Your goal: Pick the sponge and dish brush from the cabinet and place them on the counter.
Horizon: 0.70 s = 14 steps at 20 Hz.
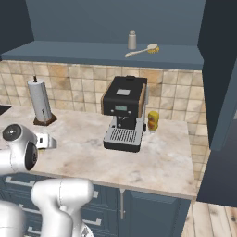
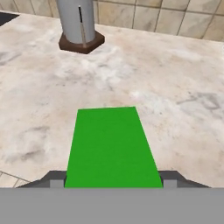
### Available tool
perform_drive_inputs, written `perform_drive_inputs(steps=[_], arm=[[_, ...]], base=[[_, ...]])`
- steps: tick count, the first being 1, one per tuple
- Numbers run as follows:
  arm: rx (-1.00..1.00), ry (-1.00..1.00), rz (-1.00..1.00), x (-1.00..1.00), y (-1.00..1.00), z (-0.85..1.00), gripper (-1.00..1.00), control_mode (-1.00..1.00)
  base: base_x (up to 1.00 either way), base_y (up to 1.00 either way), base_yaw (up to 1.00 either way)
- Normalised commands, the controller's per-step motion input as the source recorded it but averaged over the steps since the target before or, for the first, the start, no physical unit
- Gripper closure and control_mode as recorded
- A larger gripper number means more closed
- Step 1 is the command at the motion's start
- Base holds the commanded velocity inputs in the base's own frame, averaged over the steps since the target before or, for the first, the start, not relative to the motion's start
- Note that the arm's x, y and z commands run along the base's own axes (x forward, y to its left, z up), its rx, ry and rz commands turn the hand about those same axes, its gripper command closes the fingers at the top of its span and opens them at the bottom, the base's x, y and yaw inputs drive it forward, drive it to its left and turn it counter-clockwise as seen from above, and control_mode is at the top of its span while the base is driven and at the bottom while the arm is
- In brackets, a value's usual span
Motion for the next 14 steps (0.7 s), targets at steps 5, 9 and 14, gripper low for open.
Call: perform_drive_inputs(steps=[5,9,14], arm=[[0.00,0.00,0.00,0.23,0.19,-0.32,1.00,-1.00],[0.00,0.00,0.00,0.22,0.21,-0.29,1.00,-1.00],[0.00,0.00,0.00,0.21,0.20,-0.25,1.00,-1.00]], base=[[0.00,0.00,0.00],[0.00,0.00,0.00],[0.00,0.00,0.00]])
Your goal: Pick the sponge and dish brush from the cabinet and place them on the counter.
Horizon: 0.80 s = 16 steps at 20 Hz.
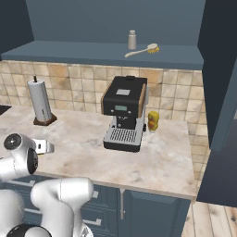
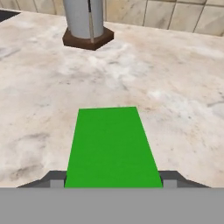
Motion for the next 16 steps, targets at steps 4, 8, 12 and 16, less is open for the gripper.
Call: perform_drive_inputs(steps=[4,8,12,16], arm=[[0.00,0.02,0.00,0.28,0.19,-0.22,1.00,-1.00],[0.00,0.06,0.00,0.36,0.20,-0.19,1.00,-1.00],[0.00,0.08,0.00,0.36,0.19,-0.16,1.00,-1.00],[0.00,0.07,0.00,0.34,0.18,-0.20,1.00,-1.00]], base=[[0.00,0.00,0.00],[0.00,0.00,0.00],[0.00,0.00,0.00],[0.00,0.00,0.00]])
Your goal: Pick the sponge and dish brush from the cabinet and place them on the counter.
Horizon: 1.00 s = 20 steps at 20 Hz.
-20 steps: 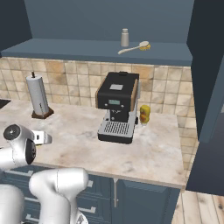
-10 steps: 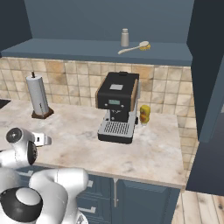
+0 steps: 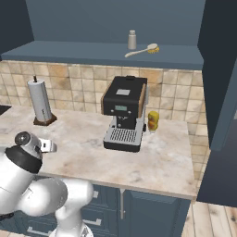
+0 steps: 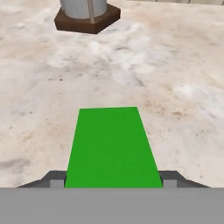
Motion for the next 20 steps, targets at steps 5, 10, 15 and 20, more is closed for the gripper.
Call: perform_drive_inputs(steps=[5,10,15,20], arm=[[-0.01,0.09,0.00,0.28,0.15,-0.27,1.00,-1.00],[-0.02,0.11,0.00,0.26,0.18,-0.31,1.00,-1.00],[-0.02,0.10,0.00,0.28,0.20,-0.30,1.00,-1.00],[-0.02,0.10,0.00,0.26,0.24,-0.34,-1.00,-1.00]], base=[[0.00,0.00,0.00],[0.00,0.00,0.00],[0.00,0.00,0.00],[0.00,0.00,0.00]])
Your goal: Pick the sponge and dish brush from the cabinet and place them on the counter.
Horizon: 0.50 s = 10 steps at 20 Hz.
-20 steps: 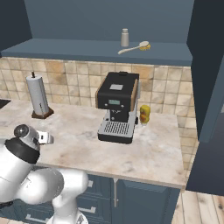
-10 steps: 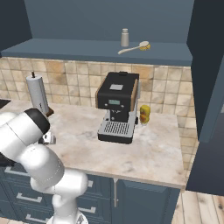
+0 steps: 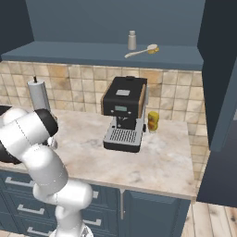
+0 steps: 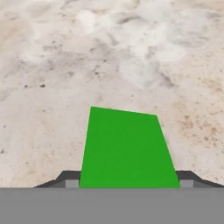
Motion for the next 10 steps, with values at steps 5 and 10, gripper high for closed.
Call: perform_drive_inputs(steps=[5,10], arm=[[-0.01,0.07,0.00,0.11,0.11,-0.17,-1.00,-1.00],[0.00,-0.03,0.00,-0.05,-0.06,0.15,-1.00,-1.00]], base=[[0.00,0.00,0.00],[0.00,0.00,0.00]])
